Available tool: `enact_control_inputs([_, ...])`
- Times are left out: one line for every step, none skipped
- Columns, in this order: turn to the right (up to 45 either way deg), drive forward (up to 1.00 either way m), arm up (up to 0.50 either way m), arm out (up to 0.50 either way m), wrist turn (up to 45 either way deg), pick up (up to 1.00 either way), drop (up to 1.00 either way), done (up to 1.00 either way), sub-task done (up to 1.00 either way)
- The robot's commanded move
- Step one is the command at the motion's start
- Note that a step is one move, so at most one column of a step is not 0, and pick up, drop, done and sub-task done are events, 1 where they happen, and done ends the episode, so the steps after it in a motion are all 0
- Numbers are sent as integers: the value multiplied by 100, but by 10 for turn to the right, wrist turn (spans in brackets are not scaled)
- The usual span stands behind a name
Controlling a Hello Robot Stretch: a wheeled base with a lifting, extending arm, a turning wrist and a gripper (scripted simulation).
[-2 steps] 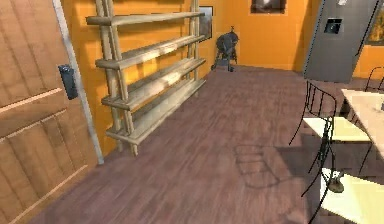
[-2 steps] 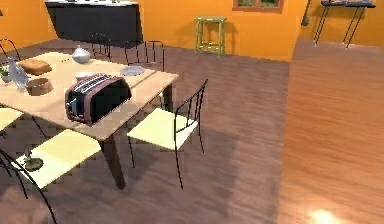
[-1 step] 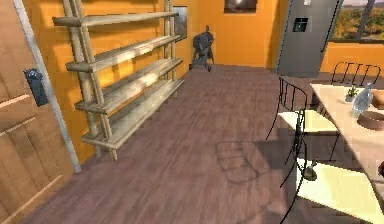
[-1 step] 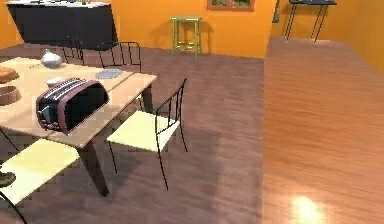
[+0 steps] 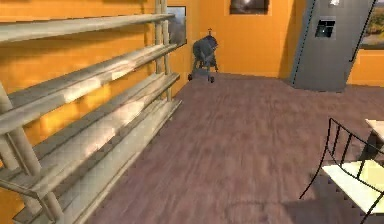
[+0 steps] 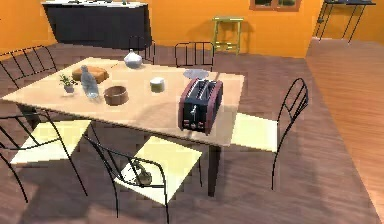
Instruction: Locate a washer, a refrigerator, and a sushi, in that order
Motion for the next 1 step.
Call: enact_control_inputs([150,0,0,0,0,0,0,0,0])
